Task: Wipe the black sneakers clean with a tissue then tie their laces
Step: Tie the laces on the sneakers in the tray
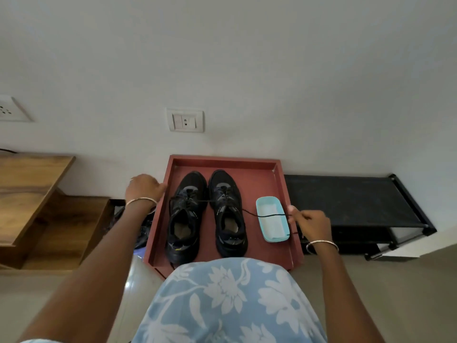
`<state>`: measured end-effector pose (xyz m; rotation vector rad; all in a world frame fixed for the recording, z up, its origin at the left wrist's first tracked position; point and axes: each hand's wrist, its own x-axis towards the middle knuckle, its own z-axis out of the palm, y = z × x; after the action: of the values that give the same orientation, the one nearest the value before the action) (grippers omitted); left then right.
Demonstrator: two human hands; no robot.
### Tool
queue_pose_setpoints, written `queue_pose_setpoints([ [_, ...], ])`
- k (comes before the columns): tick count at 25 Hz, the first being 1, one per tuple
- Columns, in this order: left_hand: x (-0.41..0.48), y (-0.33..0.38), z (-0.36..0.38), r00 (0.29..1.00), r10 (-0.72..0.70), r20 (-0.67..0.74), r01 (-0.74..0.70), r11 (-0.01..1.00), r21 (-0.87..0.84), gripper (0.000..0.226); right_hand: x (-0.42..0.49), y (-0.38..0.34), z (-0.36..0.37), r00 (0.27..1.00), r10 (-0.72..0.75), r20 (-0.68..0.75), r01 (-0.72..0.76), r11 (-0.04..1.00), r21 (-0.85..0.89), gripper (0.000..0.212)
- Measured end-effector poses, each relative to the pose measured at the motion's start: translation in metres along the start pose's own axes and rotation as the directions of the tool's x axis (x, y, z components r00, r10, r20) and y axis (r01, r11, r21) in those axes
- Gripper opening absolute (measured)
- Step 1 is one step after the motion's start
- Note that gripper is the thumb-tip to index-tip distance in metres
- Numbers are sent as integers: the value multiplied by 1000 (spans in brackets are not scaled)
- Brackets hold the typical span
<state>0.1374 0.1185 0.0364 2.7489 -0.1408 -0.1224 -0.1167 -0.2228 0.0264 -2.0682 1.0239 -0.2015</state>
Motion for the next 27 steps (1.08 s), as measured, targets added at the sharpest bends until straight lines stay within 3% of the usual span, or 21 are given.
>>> queue_pose_setpoints([
  [2, -20, 36, 20, 989, 82, -123, -94, 991, -93, 33, -12, -15, 26, 975, -28, 221, 41, 998, -52, 53],
  [4, -39, 62, 47, 977, 171, -124, -195, 957, -214, 30, -19, -21, 52, 946, -73, 316, 147, 965, -216, 50],
  [6, -56, 80, 77, 967, 255, -23, -253, 933, -256, 20, -19, -26, 75, 966, -144, 216, 209, 924, -321, 30],
  [8, -69, 88, 105, 965, 259, 50, -240, 941, -236, 23, -17, -36, 100, 974, -194, 114, 213, 960, -183, 10],
  [10, -74, 92, 125, 973, 226, 41, -210, 948, -238, 28, -13, -46, 124, 971, -225, 84, 229, 973, -32, 16],
  [13, -72, 95, 135, 982, 190, 17, -178, 944, -277, 18, -3, -48, 150, 959, -276, 58, 274, 961, 38, 18],
  [17, -53, 87, 126, 987, 89, 133, -43, 949, -313, 12, 9, -40, 156, 965, -260, 43, 255, 962, 99, 5],
  [20, -49, 91, 119, 985, 69, 157, -32, 973, -227, 12, 18, -41, 153, 973, -217, 79, 218, 976, -13, 11],
  [23, -55, 97, 122, 996, 12, 87, 0, 991, -133, 11, 19, -49, 153, 985, -162, 59, 171, 964, -205, 11],
  [27, -58, 96, 124, 999, -20, 38, 26, 989, -146, 9, 10, -56, 156, 987, -158, 14, 153, 926, -346, 9],
])
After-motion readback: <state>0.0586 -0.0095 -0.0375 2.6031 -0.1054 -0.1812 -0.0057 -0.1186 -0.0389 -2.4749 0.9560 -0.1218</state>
